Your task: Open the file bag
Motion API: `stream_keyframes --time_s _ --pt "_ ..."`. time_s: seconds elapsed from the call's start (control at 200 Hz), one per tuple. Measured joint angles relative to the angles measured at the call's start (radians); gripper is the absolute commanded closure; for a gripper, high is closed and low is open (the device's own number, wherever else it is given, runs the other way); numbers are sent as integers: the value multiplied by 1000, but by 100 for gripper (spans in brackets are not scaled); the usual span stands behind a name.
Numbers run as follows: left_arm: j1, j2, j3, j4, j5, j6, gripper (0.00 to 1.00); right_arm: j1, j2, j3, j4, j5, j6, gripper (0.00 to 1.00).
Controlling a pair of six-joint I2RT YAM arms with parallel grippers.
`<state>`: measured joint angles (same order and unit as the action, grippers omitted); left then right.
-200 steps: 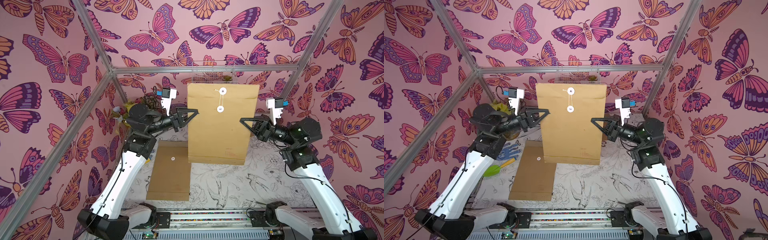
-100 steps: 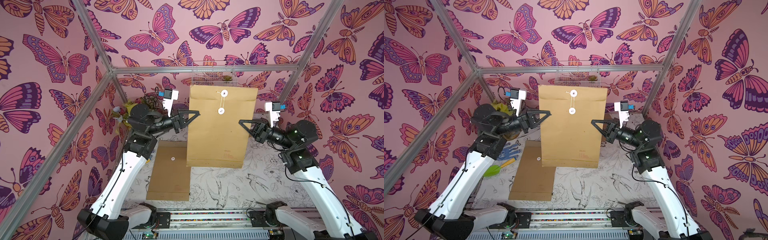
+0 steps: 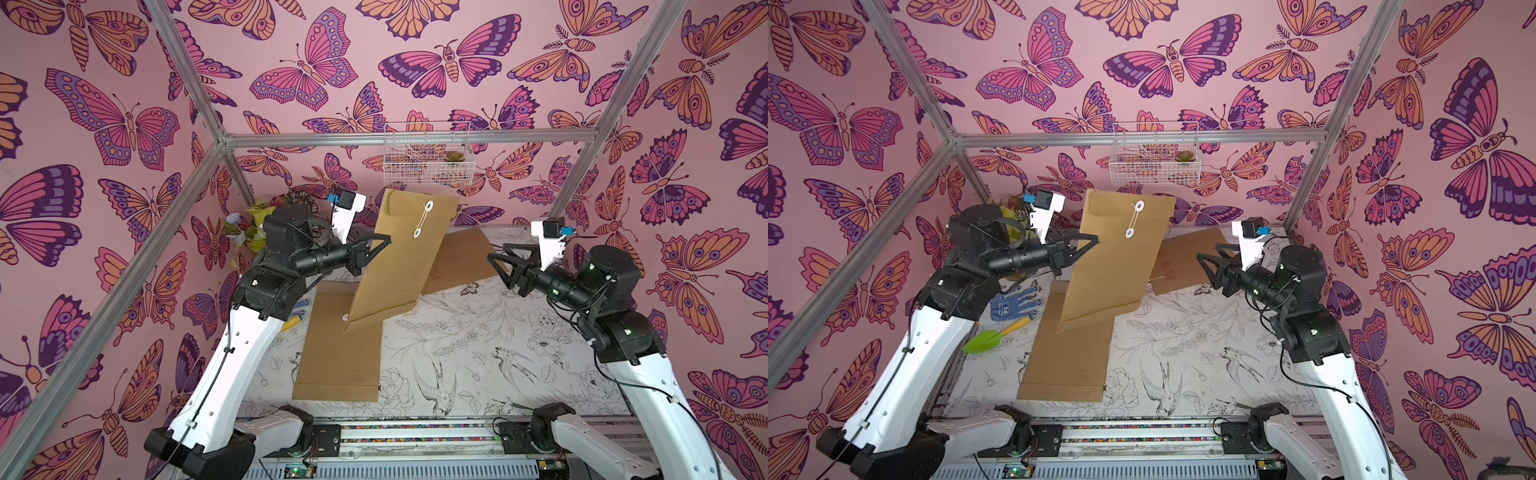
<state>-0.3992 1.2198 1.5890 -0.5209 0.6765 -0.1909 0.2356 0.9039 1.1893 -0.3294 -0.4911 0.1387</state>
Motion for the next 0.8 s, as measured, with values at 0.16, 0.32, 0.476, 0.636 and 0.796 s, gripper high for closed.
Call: stream_keyframes --time_s 0.16,0.32,0.476,0.636,0.796 --pt "-73 23 55 -112 -86 82 100 3 26 19 -5 -13 -64 48" --pt "-137 43 73 -175 -145 123 100 100 84 70 -29 14 -163 51" --pt "-188 75 115 -214 -185 149 100 267 98 105 -41 126 -307 54" --pt "-220 96 122 -220 -217 163 100 340 106 106 6 211 -436 58" --pt "-237 109 131 -226 -237 165 100 342 138 106 68 233 -496 60"
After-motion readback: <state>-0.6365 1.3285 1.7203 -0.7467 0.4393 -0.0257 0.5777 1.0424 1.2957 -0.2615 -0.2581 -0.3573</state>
